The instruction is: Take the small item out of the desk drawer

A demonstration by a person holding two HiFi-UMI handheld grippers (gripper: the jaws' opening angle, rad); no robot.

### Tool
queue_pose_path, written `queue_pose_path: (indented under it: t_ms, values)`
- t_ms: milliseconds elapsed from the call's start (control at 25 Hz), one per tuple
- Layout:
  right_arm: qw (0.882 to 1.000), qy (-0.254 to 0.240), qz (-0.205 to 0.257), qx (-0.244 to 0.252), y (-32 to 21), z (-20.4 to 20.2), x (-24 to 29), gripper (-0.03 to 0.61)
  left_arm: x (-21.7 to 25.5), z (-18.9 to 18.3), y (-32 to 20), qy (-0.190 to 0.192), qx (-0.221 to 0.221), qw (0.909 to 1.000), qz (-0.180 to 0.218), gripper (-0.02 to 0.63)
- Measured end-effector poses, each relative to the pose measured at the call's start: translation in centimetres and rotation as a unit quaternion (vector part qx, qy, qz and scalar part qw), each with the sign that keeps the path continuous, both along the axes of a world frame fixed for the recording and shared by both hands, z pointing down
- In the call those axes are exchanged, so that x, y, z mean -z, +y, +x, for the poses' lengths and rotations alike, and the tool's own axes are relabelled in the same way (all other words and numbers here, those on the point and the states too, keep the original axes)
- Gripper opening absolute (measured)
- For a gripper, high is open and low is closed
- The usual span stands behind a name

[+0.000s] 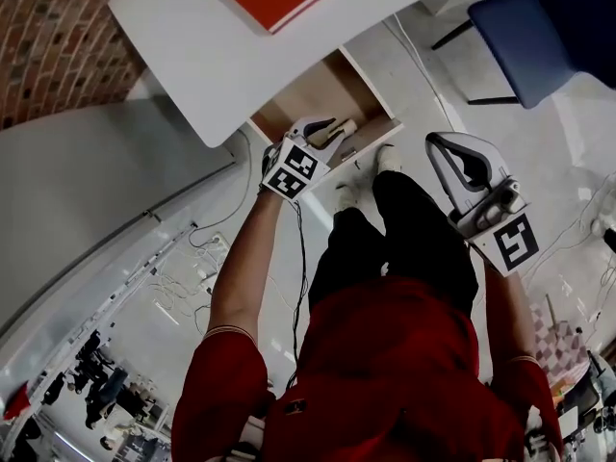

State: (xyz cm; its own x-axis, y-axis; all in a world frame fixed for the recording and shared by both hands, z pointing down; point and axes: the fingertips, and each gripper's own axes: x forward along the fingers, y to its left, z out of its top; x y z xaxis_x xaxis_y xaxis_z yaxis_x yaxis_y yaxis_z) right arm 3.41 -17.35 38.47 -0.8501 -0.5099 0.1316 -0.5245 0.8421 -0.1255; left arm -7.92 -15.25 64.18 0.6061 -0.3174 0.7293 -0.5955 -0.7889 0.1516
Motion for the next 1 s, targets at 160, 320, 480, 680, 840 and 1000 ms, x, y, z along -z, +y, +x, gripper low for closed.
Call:
queue_pose_path:
  t_ms: [160, 320, 480, 680, 840, 1000]
  values:
    - [1.000, 0.007, -0.007, -0.004, -0.5, 0.8, -1.3, 0.014, -2.7, 0.5, -0.3, -0.012, -0.018, 0.9994, -0.027, 0.129]
    - [1.000, 0.015, -0.012, -0.003, -1.1, 1.5, -2.4, 0.014, -5.2, 1.0, -0.3, -0.024, -0.028, 0.9979, -0.052, 0.135]
    - [1.000, 0.019, -0.018, -0.006, -1.9, 1.8, -3.2, 0.014, -7.8, 0.9, 0.0, -0.032, -0.032, 0.9956, -0.082, 0.143]
    - [1.000, 0.018, -0.019, -0.007, -3.2, 2.4, -4.1, 0.012, -11.0, 1.3, 0.2, -0.046, -0.037, 0.9913, -0.118, 0.150]
    - [1.000, 0.016, -0.020, -0.008, -3.9, 2.8, -4.5, 0.014, -12.9, 1.5, 0.3, -0.057, -0.036, 0.9865, -0.149, 0.153]
    - [1.000, 0.017, -0.026, -0.005, -4.1, 3.1, -5.4, 0.012, -14.8, 1.7, 0.5, -0.065, -0.041, 0.9825, -0.169, 0.156]
